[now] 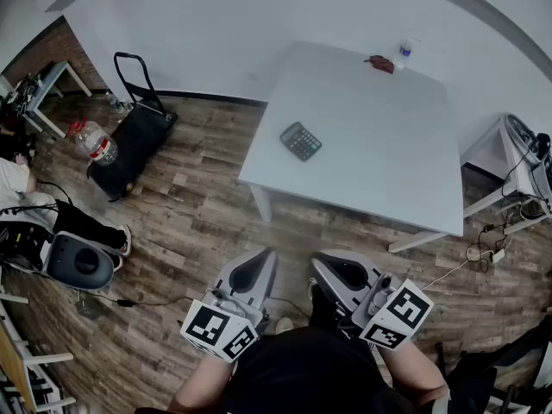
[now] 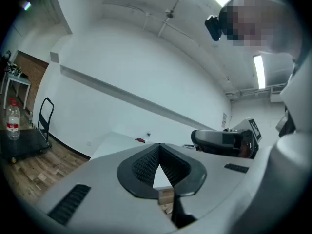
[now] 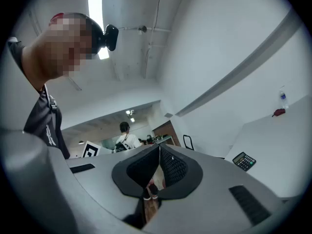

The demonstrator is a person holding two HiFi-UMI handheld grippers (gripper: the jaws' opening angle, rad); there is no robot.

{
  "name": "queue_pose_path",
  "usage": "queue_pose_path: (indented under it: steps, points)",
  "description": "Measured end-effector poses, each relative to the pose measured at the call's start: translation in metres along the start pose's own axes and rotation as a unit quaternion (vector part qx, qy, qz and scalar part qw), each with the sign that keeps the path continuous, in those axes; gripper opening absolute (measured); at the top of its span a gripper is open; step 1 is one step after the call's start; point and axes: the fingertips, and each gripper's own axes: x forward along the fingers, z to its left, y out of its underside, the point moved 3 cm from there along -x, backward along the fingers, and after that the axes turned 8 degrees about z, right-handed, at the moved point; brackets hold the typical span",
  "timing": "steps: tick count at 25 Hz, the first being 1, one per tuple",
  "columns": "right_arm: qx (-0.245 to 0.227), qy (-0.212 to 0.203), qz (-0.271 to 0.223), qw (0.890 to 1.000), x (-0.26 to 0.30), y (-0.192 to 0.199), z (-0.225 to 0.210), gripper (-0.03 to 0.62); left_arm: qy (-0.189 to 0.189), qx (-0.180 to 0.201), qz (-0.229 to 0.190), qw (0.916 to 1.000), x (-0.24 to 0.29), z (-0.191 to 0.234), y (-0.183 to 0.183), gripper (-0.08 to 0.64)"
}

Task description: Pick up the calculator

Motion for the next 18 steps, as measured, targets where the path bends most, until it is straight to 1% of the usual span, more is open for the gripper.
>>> queue_pose_path:
  steps: [4,8,10,12,15,18]
  points:
    - [0.0,-0.004,0.011,1.0,0.007,-0.02,-0.054,0.015,-0.006,-0.012,0.017,0.9998,0.058,0.019,-0.005,0.005]
    - [0.002,-0.015,0.03,0.999,0.008,-0.039,-0.112,0.015,-0.023,-0.024,0.034,0.9989,0.114,0.039,-0.012,0.005]
    - [0.0,-0.024,0.034,0.999,0.007,-0.051,-0.14,0.015,-0.038,-0.026,0.035,0.9983,0.138,0.048,-0.019,0.005]
    - [-0.003,-0.033,0.035,0.999,0.01,-0.065,-0.165,0.015,-0.055,-0.031,0.026,0.9977,0.159,0.059,-0.028,0.005]
    - [-0.001,-0.051,0.032,0.998,0.016,-0.078,-0.184,0.015,-0.066,-0.04,0.027,0.9967,0.178,0.072,-0.033,0.005]
    - [-0.001,-0.067,0.036,0.997,0.022,-0.083,-0.194,0.015,-0.074,-0.032,0.039,0.996,0.193,0.089,-0.035,0.005]
